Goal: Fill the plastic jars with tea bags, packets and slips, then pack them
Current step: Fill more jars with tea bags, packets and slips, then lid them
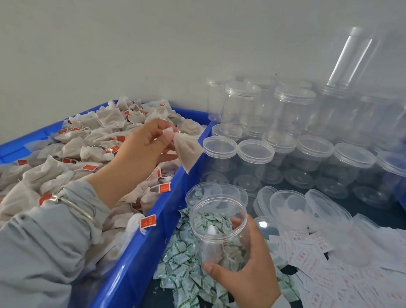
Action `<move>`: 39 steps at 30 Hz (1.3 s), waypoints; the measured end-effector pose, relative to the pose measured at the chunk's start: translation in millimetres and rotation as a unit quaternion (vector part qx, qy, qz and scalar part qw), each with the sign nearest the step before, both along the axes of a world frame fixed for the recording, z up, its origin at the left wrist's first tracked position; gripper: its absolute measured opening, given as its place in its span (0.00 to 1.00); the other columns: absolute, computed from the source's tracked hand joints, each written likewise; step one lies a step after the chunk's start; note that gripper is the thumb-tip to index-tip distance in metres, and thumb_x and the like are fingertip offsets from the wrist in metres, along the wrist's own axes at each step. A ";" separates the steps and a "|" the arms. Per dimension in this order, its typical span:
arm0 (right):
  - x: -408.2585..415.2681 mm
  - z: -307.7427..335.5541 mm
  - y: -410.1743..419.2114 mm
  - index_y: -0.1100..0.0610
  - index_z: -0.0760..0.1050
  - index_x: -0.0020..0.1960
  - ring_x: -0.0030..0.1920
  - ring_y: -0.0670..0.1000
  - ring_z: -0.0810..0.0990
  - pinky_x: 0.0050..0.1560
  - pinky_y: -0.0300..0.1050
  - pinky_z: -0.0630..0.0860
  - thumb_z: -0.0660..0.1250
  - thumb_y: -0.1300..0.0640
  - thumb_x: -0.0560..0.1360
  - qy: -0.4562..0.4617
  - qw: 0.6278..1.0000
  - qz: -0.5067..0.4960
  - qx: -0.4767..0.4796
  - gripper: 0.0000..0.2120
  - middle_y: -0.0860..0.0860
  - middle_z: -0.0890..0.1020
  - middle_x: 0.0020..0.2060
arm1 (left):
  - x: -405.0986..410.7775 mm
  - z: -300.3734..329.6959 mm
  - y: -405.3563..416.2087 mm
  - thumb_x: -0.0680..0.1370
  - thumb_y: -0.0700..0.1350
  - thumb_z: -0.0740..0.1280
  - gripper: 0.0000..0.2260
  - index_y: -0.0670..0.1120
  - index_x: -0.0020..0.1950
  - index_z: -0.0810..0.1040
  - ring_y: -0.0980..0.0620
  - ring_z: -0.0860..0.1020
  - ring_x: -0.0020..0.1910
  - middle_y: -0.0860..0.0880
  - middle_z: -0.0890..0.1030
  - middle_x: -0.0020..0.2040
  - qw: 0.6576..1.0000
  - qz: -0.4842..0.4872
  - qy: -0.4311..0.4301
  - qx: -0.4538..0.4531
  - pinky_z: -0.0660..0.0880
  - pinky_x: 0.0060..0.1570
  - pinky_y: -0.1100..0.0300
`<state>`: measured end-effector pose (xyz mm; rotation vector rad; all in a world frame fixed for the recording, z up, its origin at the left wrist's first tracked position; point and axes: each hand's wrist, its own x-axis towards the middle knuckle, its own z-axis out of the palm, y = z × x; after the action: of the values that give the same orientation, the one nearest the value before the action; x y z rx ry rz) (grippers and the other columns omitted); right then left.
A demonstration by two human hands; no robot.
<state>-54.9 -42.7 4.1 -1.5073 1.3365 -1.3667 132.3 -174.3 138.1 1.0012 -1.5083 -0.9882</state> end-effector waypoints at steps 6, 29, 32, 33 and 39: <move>1.3 1.7 -0.4 0.29 0.60 0.65 0.64 0.35 0.70 0.58 0.27 0.69 0.78 0.43 0.53 0.014 1.000 -0.018 0.000 0.45 0.33 0.71 0.61 | -9.7 5.2 18.5 0.73 0.44 0.63 0.07 0.47 0.45 0.81 0.51 0.82 0.43 0.48 0.84 0.42 0.971 -0.185 0.133 0.072 0.79 0.41 0.59; 3.8 1.5 0.9 0.29 0.65 0.63 0.58 0.38 0.75 0.44 0.36 0.79 0.80 0.55 0.55 -0.046 0.999 0.012 -0.009 0.45 0.34 0.73 0.60 | -5.2 3.2 26.8 0.74 0.42 0.70 0.12 0.61 0.40 0.78 0.64 0.79 0.39 0.62 0.82 0.39 0.944 -0.072 -0.305 -0.102 0.74 0.43 0.71; 3.1 2.0 1.2 0.24 0.64 0.59 0.59 0.36 0.75 0.43 0.34 0.79 0.81 0.56 0.55 -0.045 0.999 0.015 -0.016 0.45 0.31 0.72 0.58 | 14.9 3.8 2.6 0.74 0.41 0.68 0.12 0.59 0.38 0.78 0.60 0.78 0.35 0.58 0.80 0.32 0.956 0.047 -0.278 -0.074 0.71 0.37 0.67; 3.0 2.2 1.1 0.23 0.64 0.59 0.59 0.36 0.74 0.44 0.34 0.79 0.81 0.55 0.55 -0.042 0.999 0.014 -0.015 0.45 0.30 0.72 0.57 | 21.0 2.7 -4.2 0.74 0.42 0.68 0.12 0.59 0.37 0.77 0.61 0.77 0.34 0.59 0.80 0.32 0.955 0.079 -0.280 -0.065 0.70 0.34 0.69; 3.0 1.6 1.1 0.32 0.63 0.65 0.63 0.41 0.74 0.52 0.43 0.80 0.79 0.46 0.52 -0.019 1.000 0.011 -0.001 0.46 0.35 0.73 0.61 | 38.3 -17.7 -24.3 0.75 0.44 0.67 0.06 0.53 0.51 0.78 0.58 0.77 0.43 0.54 0.80 0.47 0.900 0.107 -0.423 0.005 0.71 0.41 0.64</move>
<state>-51.9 -41.6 5.7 -1.4846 1.2927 -1.3769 170.5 -198.6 120.4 1.6948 -2.0124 -0.3885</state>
